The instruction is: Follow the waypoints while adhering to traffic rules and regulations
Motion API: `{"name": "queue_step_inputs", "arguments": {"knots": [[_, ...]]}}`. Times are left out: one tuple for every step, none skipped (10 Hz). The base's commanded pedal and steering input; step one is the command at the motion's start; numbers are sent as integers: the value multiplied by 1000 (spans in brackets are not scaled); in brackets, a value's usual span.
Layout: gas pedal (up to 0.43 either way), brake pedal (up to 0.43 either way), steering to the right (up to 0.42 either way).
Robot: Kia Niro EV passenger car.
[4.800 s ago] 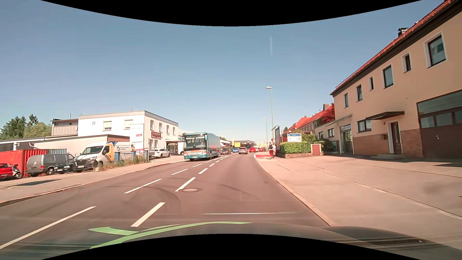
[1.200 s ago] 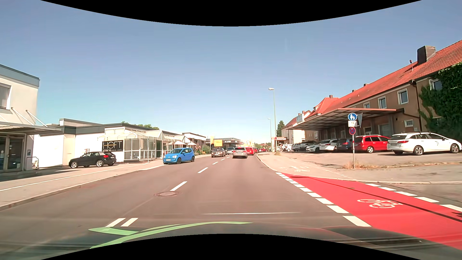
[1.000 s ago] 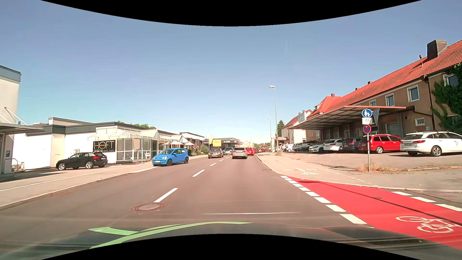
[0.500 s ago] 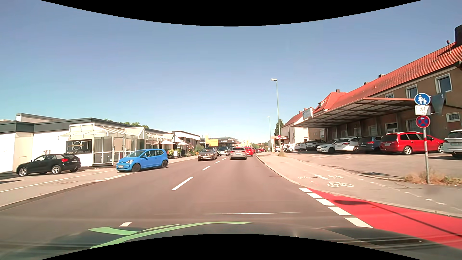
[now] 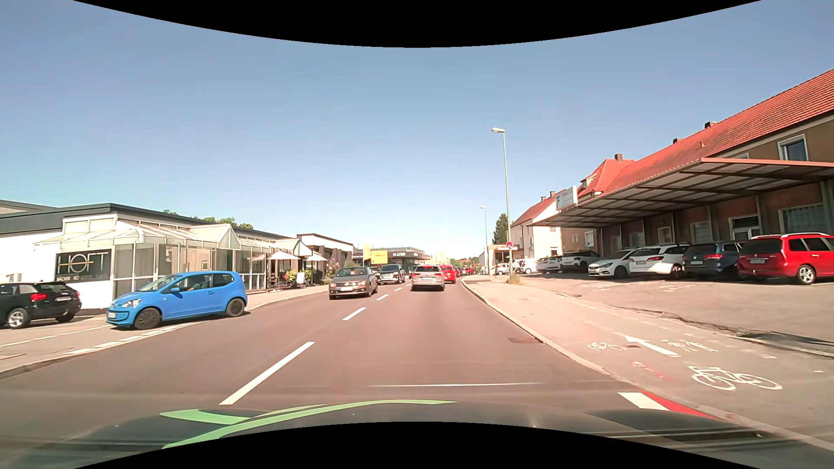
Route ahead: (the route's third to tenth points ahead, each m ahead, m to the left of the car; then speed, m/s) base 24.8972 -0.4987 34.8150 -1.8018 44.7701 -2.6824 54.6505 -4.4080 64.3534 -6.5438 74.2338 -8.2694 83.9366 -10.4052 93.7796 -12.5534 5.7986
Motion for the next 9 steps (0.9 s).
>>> {"name": "queue_step_inputs", "arguments": {"knots": [[39,0,18],[39,0,18],[39,0,18],[28,0,18],[20,0,18],[0,0,18],[0,0,18],[0,0,17],[0,0,16]]}}
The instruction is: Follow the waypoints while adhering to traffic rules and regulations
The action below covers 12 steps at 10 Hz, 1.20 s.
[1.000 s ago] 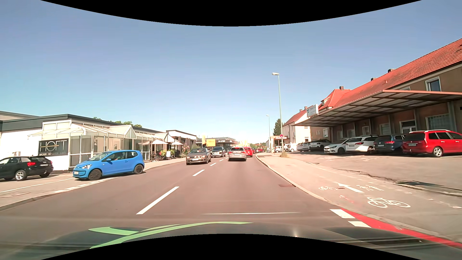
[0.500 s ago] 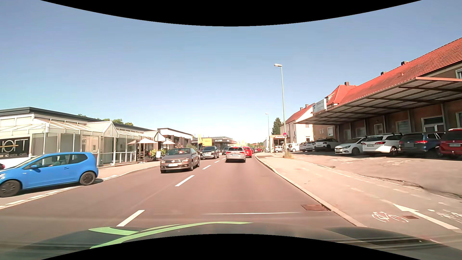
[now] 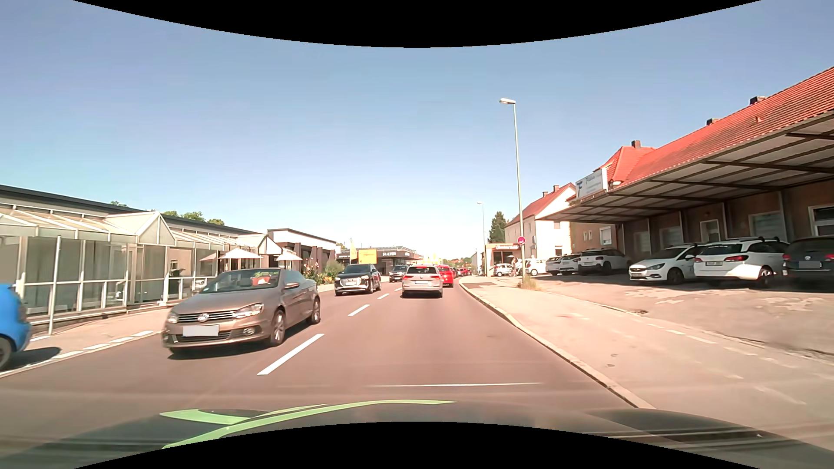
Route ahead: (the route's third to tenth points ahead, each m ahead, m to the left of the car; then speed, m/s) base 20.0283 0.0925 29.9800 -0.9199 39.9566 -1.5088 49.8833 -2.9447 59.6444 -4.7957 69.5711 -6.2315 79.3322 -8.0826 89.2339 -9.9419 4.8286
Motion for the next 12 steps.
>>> {"name": "queue_step_inputs", "arguments": {"knots": [[0,0,14],[0,0,14],[0,0,14],[0,0,13],[0,0,12],[0,0,11],[8,0,10],[8,0,10],[8,0,9],[8,0,8],[8,0,6],[8,0,6]]}}
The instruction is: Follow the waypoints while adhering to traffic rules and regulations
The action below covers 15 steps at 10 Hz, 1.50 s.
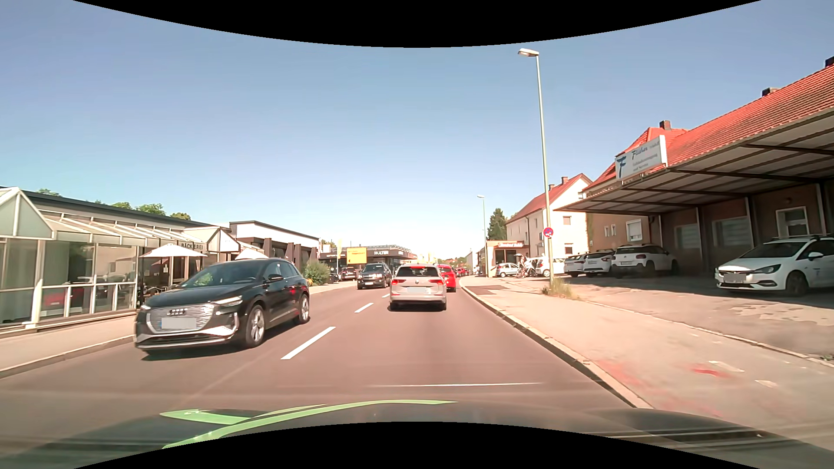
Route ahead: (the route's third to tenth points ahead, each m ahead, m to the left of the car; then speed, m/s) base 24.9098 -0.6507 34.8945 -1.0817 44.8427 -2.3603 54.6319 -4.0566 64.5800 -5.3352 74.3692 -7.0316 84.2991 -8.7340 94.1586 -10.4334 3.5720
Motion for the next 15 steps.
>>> {"name": "queue_step_inputs", "arguments": {"knots": [[8,0,6],[8,0,6],[0,0,6],[0,0,6],[0,0,6],[0,0,6],[0,0,7],[0,24,8],[0,61,8],[0,79,8],[0,98,9],[0,134,10],[0,146,11],[0,189,14],[0,195,15]]}}
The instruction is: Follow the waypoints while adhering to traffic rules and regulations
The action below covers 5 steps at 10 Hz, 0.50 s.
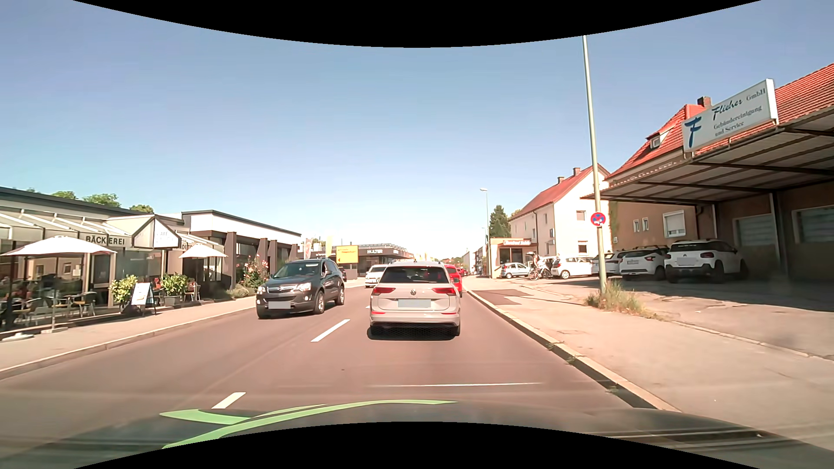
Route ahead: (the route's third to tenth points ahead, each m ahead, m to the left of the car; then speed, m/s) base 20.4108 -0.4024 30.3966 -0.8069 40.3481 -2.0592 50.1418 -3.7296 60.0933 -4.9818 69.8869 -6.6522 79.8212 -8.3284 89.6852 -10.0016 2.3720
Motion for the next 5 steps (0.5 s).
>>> {"name": "queue_step_inputs", "arguments": {"knots": [[0,201,15],[0,201,15],[0,201,15],[0,201,15],[0,207,15]]}}
